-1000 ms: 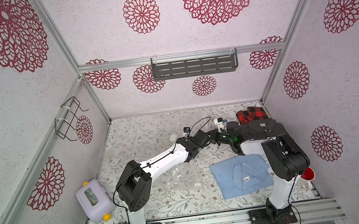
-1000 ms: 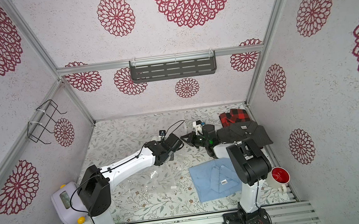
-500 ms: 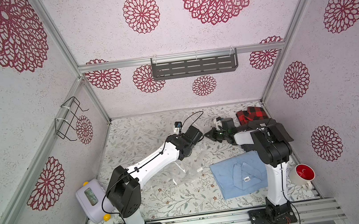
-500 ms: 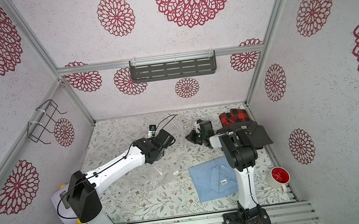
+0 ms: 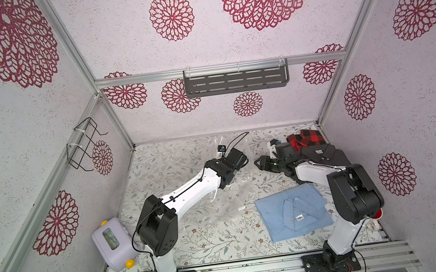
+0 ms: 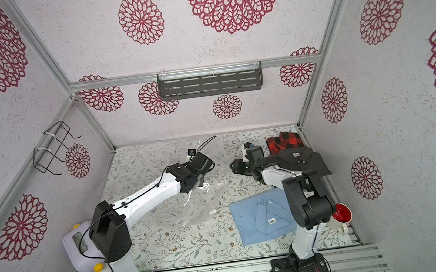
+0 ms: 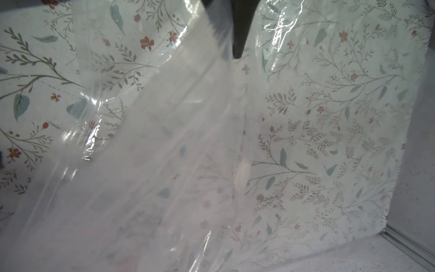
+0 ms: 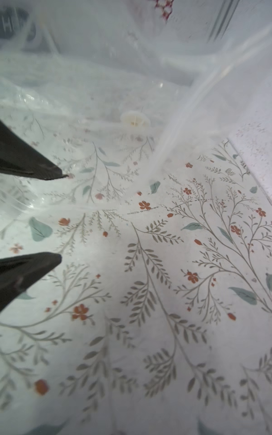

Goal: Place the folded shirt into the vacuum bag
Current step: Open the vacuum bag at the center of the board, then adjust the shirt at the center of the board.

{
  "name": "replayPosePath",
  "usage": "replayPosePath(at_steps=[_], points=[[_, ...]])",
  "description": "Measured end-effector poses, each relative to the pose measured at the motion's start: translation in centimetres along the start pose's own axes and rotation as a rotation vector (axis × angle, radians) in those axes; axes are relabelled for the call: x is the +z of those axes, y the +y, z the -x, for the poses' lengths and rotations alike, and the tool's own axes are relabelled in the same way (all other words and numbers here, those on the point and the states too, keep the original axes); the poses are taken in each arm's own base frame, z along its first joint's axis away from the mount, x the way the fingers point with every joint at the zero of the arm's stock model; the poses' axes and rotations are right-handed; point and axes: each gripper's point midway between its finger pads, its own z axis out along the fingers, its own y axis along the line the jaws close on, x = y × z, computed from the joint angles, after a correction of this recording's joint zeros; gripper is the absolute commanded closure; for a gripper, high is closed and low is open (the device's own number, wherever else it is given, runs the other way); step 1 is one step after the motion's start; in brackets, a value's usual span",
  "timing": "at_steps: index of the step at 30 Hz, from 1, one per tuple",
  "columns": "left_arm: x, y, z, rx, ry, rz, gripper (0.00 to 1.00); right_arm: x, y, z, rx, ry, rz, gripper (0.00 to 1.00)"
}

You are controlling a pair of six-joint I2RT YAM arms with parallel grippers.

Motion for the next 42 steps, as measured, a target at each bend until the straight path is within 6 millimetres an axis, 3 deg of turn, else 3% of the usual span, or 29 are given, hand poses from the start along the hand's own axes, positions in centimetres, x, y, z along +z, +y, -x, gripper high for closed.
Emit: replayPosePath(at_steps=[5, 11, 15, 20, 28, 33, 38, 42], points=[[1.8, -1.5, -1.4, 0.044, 0.057, -0.023, 1.0, -3.7, -1.5, -3.0, -0.005, -0.007, -0.044, 0.36], [2.2, -1.5, -1.6, 0.055, 0.074, -0.032, 1.0, -6.7, -3.8, -8.1, 0.011, 0.039, -0.079, 0.37], [2.4, -1.1, -1.5, 0.055, 0.078, -0.026, 1.0, -7.7, -5.0, -11.2, 0.034, 0.073, -0.093, 0.37], [2.6, -0.7, -1.7, 0.057, 0.084, -0.014, 1.0, -7.1, -5.6, -13.9, 0.053, 0.116, -0.091, 0.38], [3.0, 0.4, -1.8, 0.076, 0.083, 0.032, 1.0, -4.2, -1.1, -15.0, 0.019, 0.094, 0.061, 0.39], [4.6, 3.7, -2.3, 0.092, 0.114, 0.109, 1.0, -2.9, 2.5, -16.6, -0.023, 0.138, 0.141, 0.39], [5.2, 7.0, -2.6, 0.085, 0.138, 0.161, 1.0, -3.6, 3.7, -17.8, -0.036, 0.181, 0.152, 0.35], [4.6, 7.4, -2.5, 0.083, 0.134, 0.151, 1.0, -5.3, 3.4, -17.4, -0.034, 0.196, 0.117, 0.32]])
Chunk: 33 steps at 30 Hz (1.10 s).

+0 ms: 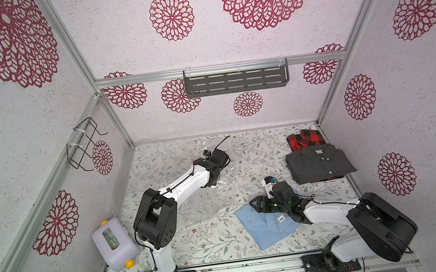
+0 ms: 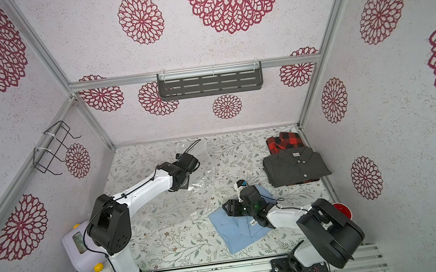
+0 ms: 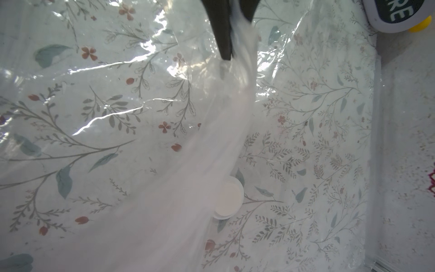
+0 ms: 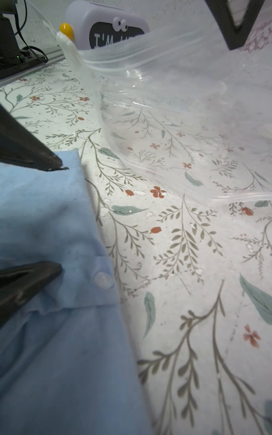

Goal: Place the folded shirt into the vacuum bag
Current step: Adjust the shirt at the center of the board.

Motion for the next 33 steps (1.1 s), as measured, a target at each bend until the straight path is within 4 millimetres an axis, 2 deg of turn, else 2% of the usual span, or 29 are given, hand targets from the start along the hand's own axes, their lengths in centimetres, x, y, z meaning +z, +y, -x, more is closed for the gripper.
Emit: replayPosePath(at_steps=[4, 9, 12, 15, 20, 26, 29, 33], points=[[-0.2, -0.5, 0.0, -0.001, 0.002, -0.028, 1.0, -2.1, -1.3, 2.1, 0.029, -0.056, -0.044, 0.31], [-0.4, -1.6, -0.2, 0.004, 0.005, -0.07, 1.0, -4.4, -5.8, 5.1, 0.093, -0.146, -0.161, 0.3], [-0.6, -2.2, -0.4, 0.01, 0.01, -0.094, 1.0, -4.7, -8.5, 5.6, 0.126, -0.158, -0.234, 0.3], [-0.9, -3.0, -0.6, 0.019, 0.015, -0.121, 1.0, -3.8, -10.5, 5.0, 0.141, -0.122, -0.28, 0.3], [-1.4, -4.1, -1.0, 0.035, 0.023, -0.158, 1.0, -1.4, -10.0, 7.8, 0.089, -0.13, -0.252, 0.32], [-1.6, -4.8, -1.3, 0.044, 0.031, -0.184, 1.0, 1.7, -8.5, 10.4, 0.01, -0.106, -0.212, 0.32], [-1.7, -5.2, -1.3, 0.046, 0.037, -0.199, 1.0, 2.0, -7.8, 10.7, -0.018, -0.083, -0.217, 0.32], [-1.4, -5.8, -1.5, 0.052, 0.048, -0.211, 1.0, 1.3, -7.4, 10.9, -0.045, -0.071, -0.259, 0.28]])
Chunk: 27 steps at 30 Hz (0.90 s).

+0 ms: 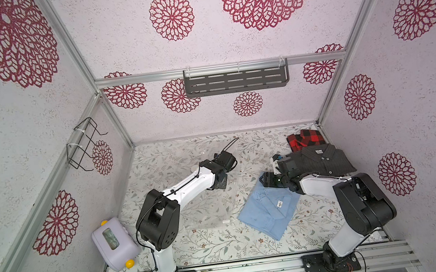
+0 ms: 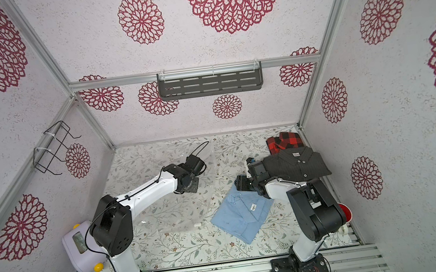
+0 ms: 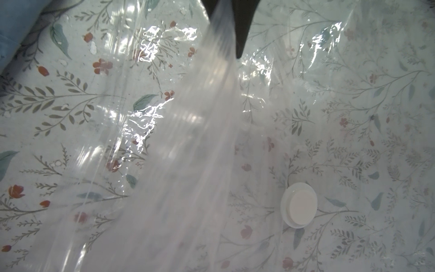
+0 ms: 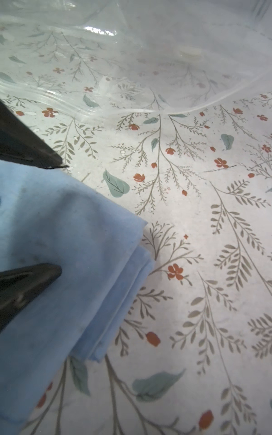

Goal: Place the folded shirt into the vacuum bag
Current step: Adjust the shirt at the center of the board.

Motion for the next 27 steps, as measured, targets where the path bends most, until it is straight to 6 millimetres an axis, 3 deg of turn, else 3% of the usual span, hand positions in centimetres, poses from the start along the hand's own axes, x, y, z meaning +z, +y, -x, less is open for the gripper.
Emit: replayPosePath(at_steps=[8, 17, 27], points=[[1.0, -1.6, -0.4, 0.0, 0.032, -0.059, 1.0, -0.7, 0.1, 1.2, -0.067, -0.022, -0.151, 0.24], [0.9, -3.9, 0.2, -0.038, 0.028, -0.193, 1.0, 2.1, 0.1, 0.8, -0.108, 0.038, -0.264, 0.11], [1.2, -5.0, 0.1, -0.062, 0.035, -0.26, 1.0, 3.4, 0.0, 0.4, -0.129, 0.068, -0.354, 0.08]])
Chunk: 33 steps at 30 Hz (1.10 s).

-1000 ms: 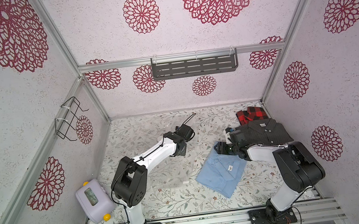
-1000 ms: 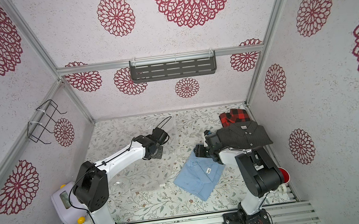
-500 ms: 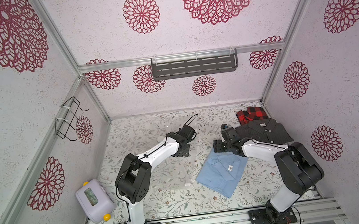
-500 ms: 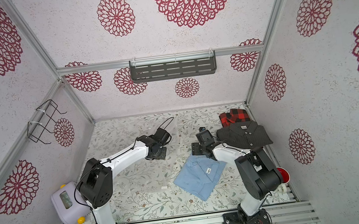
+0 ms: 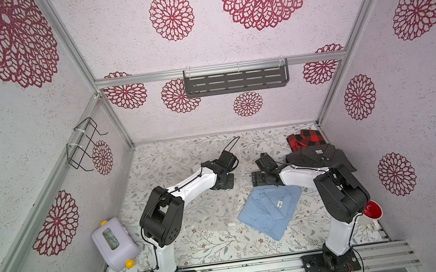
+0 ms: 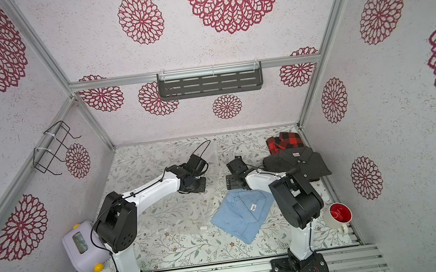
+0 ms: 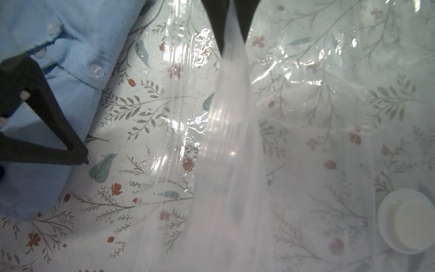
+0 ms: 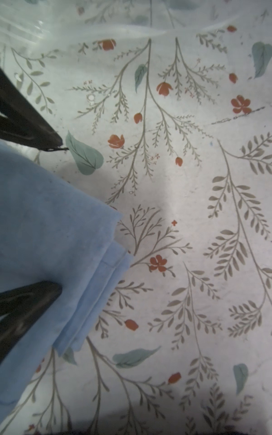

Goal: Place the folded shirt into the vacuum bag
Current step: Adjust the shirt at the center of the board, then pick up the shirt from the center of the board.

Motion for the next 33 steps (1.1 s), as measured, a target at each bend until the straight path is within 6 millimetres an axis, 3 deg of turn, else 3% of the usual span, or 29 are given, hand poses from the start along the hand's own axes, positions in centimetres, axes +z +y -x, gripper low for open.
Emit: replayPosePath(at_steps=[12, 17, 22, 29, 33], points=[[0.6, -0.5, -0.6, -0.005, 0.013, -0.031, 1.0, -1.1, -0.3, 1.7, -0.033, -0.019, -0.104, 0.07], [0.7, -0.8, -0.6, -0.011, 0.015, -0.046, 1.0, 0.3, -0.5, 0.7, -0.047, 0.018, -0.126, 0.1], [1.2, -0.9, -0.9, -0.017, 0.025, -0.05, 1.0, 1.1, 0.0, 0.5, -0.042, 0.015, -0.103, 0.24], [1.9, -1.2, -1.9, -0.025, 0.051, -0.072, 1.0, 1.0, -0.2, 0.4, -0.058, -0.029, -0.086, 0.55], [3.0, -2.1, -2.4, -0.03, 0.07, -0.096, 1.0, 0.8, -0.2, 0.3, -0.065, -0.056, -0.063, 0.61]])
